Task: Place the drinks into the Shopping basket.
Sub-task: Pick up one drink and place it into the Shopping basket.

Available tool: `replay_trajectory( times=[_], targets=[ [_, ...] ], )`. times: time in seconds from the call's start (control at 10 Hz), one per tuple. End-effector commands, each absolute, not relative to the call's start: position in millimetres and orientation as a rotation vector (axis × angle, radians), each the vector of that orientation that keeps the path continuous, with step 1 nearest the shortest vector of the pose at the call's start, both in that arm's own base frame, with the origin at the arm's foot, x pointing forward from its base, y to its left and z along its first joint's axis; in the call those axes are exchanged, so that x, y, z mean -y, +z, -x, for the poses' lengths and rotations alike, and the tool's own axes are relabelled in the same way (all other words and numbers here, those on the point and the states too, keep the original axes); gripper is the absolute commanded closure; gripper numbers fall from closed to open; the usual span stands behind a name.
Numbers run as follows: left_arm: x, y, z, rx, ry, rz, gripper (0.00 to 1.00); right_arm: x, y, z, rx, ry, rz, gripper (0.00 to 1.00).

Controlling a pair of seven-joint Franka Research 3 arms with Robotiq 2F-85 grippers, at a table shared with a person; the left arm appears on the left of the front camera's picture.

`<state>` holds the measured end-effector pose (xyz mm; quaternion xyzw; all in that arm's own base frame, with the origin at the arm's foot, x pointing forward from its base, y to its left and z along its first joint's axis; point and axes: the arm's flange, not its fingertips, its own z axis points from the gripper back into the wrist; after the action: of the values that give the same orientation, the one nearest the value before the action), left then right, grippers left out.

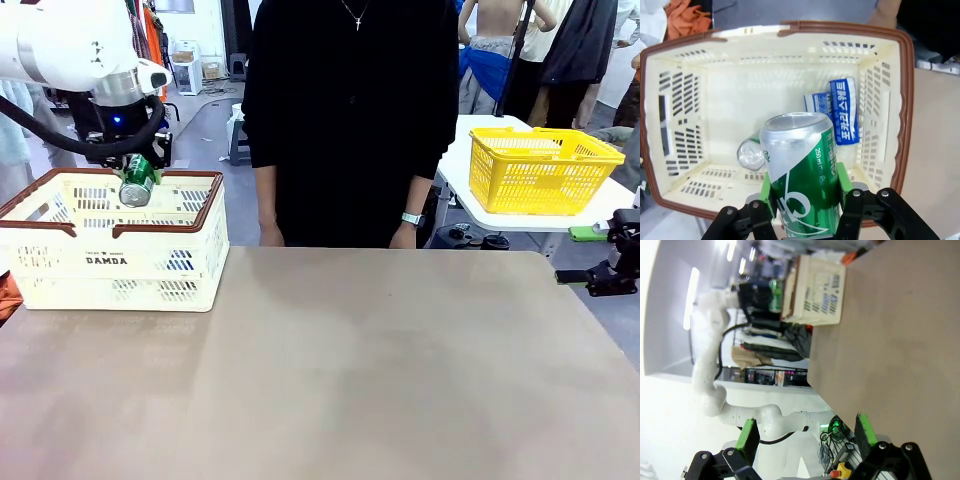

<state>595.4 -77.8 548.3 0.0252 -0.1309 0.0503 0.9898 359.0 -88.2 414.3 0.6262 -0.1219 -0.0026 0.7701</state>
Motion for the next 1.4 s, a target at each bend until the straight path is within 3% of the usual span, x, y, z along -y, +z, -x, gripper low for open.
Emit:
replay_trajectory(
  times=[0.0,0.3,0.8,1.3],
  targets=[
    [86.0,526.6,-613.1,0.347,-0.029,-0.081,1.00,89.4,417.6,-358.9,0.255,0.009,-1.353,0.00],
    [84.7,484.6,-629.8,0.296,-0.118,-0.122,1.00,89.4,417.6,-358.9,0.255,0.009,-1.353,0.00],
    [62.5,417.3,-630.5,0.144,-0.024,-0.113,1.00,89.4,417.6,-358.9,0.255,0.009,-1.353,0.00],
    [57.5,399.9,-638.1,0.132,0.050,-0.067,1.00,89.4,417.6,-358.9,0.255,0.009,-1.353,0.00]
  ],
)
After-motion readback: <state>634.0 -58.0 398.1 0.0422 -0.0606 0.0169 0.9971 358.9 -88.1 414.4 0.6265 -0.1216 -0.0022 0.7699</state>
